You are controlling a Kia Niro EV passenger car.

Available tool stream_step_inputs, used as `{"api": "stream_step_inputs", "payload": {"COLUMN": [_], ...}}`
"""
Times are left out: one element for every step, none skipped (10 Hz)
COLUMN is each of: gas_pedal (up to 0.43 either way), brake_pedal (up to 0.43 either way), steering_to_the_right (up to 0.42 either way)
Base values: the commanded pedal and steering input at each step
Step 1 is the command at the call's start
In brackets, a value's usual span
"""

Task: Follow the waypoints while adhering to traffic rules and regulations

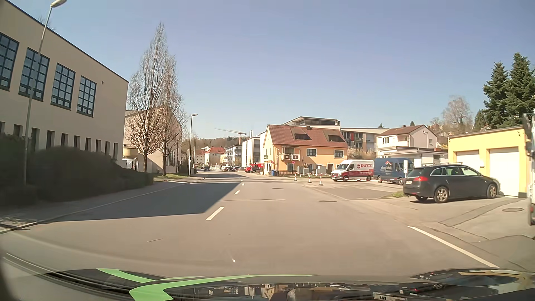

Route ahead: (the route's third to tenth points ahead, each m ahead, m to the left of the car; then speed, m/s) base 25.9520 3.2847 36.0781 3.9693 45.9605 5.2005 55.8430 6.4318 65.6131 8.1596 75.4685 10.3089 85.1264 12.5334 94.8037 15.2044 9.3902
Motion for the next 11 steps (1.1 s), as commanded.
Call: {"api": "stream_step_inputs", "payload": {"gas_pedal": [0.248, 0.248, 0.248, 0.248, 0.248, 0.248, 0.248, 0.248, 0.248, 0.248, 0.248], "brake_pedal": [0.000, 0.000, 0.000, 0.000, 0.000, 0.000, 0.000, 0.000, 0.000, 0.000, 0.000], "steering_to_the_right": [-0.011, -0.011, -0.011, -0.010, -0.011, -0.010, -0.010, -0.011, -0.011, -0.011, -0.012]}}
